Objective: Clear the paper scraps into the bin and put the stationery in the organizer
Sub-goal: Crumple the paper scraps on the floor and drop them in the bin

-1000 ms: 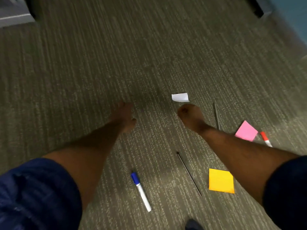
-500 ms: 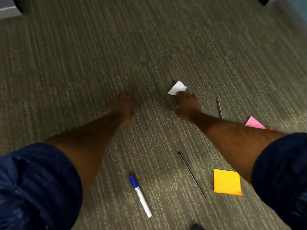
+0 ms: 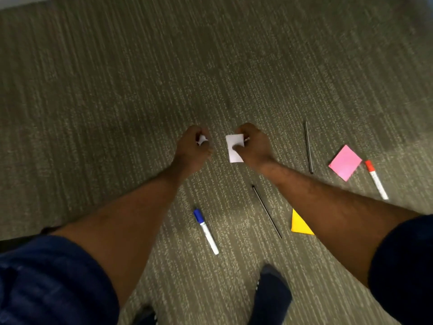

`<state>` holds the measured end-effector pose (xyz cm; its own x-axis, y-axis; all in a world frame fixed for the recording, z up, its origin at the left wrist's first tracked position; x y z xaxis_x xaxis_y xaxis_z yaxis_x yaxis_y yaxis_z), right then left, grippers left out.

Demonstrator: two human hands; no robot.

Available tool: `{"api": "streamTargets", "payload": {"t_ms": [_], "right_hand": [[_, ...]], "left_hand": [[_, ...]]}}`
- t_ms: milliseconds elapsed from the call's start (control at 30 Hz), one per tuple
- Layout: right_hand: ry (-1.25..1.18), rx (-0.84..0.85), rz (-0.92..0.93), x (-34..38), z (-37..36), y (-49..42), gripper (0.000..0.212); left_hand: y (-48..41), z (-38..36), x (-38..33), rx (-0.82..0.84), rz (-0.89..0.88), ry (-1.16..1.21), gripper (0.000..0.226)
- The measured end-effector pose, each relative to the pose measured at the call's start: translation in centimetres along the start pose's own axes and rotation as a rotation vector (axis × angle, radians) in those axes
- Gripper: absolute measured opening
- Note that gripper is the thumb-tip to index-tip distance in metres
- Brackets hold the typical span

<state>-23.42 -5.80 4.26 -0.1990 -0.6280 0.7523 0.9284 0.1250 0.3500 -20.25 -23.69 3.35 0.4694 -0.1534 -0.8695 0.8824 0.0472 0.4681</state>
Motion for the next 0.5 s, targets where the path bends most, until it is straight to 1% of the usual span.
{"api": "streamTargets", "payload": {"t_ms": [33,67,100,133,200,300,400,500], "right_hand": [[-0.104,-0.003,-0.048,0.6,-0.4,0.9,0.041],[-0.209,-0.017,-0.086,1.3,-0.8,1.8,0.046],[-0.301,-0.035,-0.115,2.0,-1.2,2.8,0.046],[-0.365,-0.050,-0.138,2.7,-1.6,3.8,0.041],[-0.438,-0.038,-0.192,3.9,-3.0,6.0,0.028],[-0.519,0.055,-0.240,5.7,-5.9,9.2,0.023],[-0.518,0.141,-0.229,8.3,-8.6,12.0,0.022],[-0.509,0.192,-0.197,11.4,-11.4,14.9,0.021]], "left_hand": [[1.2,0.0,0.2,0.000,0.052,0.152,0.024],[2.5,0.2,0.3,-0.019,0.081,0.255,0.026],[3.8,0.6,0.4,-0.039,0.100,0.309,0.027],[5.1,1.1,0.5,-0.056,0.123,0.335,0.026],[7.7,2.5,0.8,-0.091,0.192,0.314,0.022],[11.3,5.2,1.0,-0.155,0.272,0.364,0.021],[14.9,8.6,0.7,-0.221,0.273,0.379,0.018],[18.9,11.1,0.3,-0.177,0.241,0.313,0.031]]}}
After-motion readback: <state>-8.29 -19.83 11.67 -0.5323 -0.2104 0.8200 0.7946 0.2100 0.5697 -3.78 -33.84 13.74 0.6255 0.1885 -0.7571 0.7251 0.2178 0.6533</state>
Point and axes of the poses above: each hand's wrist, its own y-axis away from the middle knuckle, its own z-axis out of the back of the hand, x = y × z, the point moved 8 cm from there along -y, towards the middle knuckle, and after that the axes turned 4 degrees about x, right-handed, at the moved point
